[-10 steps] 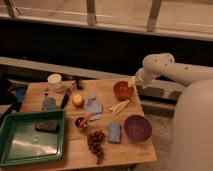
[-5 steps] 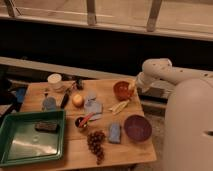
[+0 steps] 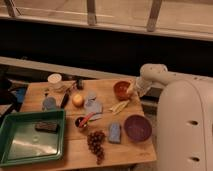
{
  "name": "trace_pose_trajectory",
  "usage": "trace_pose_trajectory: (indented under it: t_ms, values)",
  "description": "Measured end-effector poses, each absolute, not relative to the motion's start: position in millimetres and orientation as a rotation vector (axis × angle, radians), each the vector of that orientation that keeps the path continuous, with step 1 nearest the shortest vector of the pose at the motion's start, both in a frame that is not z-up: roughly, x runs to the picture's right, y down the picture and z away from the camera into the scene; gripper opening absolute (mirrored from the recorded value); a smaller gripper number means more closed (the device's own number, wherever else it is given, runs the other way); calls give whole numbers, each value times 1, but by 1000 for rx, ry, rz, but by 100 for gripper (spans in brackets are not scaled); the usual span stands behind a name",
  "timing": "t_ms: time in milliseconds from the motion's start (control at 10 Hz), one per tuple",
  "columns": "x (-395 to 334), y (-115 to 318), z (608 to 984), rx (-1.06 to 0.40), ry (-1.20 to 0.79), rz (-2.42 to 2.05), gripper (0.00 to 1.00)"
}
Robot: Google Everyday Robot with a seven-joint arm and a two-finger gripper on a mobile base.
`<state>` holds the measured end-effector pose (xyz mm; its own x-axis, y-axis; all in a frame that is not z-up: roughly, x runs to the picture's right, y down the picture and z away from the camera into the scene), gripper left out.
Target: Stack bowls on top of each other
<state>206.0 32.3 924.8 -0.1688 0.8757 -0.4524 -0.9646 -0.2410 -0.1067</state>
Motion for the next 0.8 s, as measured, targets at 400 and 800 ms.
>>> trace_pose_trajectory:
  t_ms: [400, 800]
  values:
    - [193, 36, 923, -537, 189, 1718, 22]
    - [188, 37, 907, -556, 155, 1712, 0]
